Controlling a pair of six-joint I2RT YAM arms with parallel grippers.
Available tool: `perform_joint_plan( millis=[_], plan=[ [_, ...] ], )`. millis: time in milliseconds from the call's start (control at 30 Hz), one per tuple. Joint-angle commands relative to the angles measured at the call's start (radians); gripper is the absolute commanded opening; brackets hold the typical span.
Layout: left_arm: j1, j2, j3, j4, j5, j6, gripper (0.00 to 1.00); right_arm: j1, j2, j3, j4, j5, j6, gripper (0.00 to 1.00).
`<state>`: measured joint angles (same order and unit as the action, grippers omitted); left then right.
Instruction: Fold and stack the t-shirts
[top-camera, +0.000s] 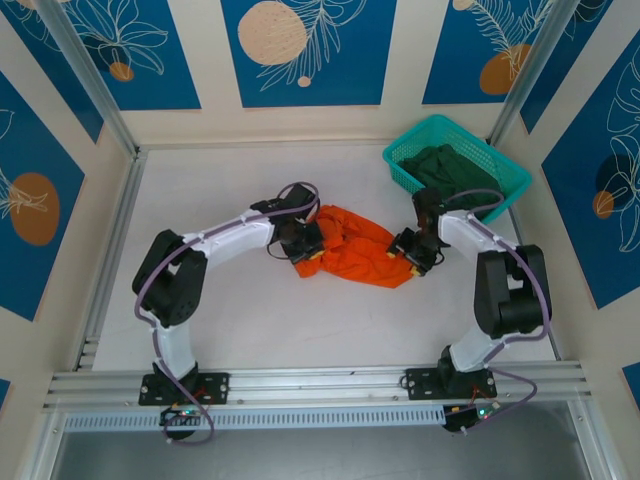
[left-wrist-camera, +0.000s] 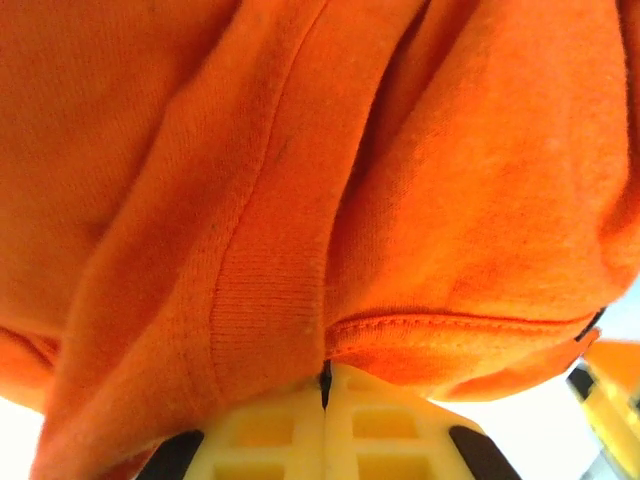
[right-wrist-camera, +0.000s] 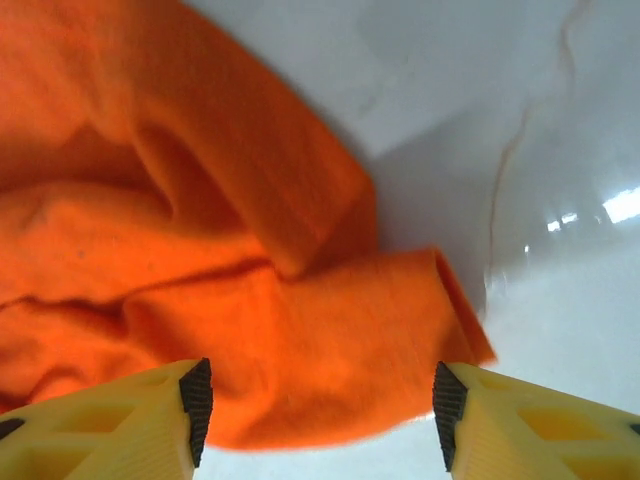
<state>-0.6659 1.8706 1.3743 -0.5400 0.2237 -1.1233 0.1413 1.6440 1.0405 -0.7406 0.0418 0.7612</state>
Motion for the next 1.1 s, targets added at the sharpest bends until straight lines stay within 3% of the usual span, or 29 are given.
perform_joint_plan(
  millis=[0,167,233,333,433,533,667,867,967,1067],
  plan=[
    [0.062,-0.029,0.075,-0.117,-0.002,0.193,0.00,-0.003,0.092,0.065,0.007,0.016,-0.044,0.57],
    [0.173,-0.183,0.062,-0.216,-0.090,0.419,0.00,0.040,0.184,0.093,0.006,0.042,-0.071,0.35],
    [0.229,-0.249,0.016,-0.214,-0.098,0.456,0.00,0.049,0.202,0.096,0.009,0.015,-0.074,0.21],
    [0.306,-0.309,-0.050,-0.184,-0.041,0.449,0.00,0.067,0.206,0.100,0.000,0.026,-0.063,0.09],
    [0.318,-0.324,-0.084,-0.147,0.036,0.435,0.04,0.085,0.178,0.117,-0.013,0.041,-0.059,0.07],
    [0.294,-0.289,-0.097,-0.094,0.168,0.388,0.38,0.096,0.151,0.125,-0.027,0.040,-0.055,0.05],
    [0.216,-0.206,-0.064,-0.071,0.259,0.286,0.53,0.105,0.117,0.107,-0.047,0.044,-0.042,0.04],
    [0.161,-0.147,-0.052,0.010,0.287,0.033,0.63,0.120,0.059,0.048,-0.048,0.026,-0.006,0.04],
    [0.134,-0.116,-0.058,0.052,0.279,-0.084,0.63,0.134,0.036,0.029,-0.047,0.025,0.007,0.03],
    [0.091,-0.063,-0.026,0.038,0.272,-0.117,0.59,0.143,0.016,0.015,-0.049,0.029,0.019,0.04]
  ],
)
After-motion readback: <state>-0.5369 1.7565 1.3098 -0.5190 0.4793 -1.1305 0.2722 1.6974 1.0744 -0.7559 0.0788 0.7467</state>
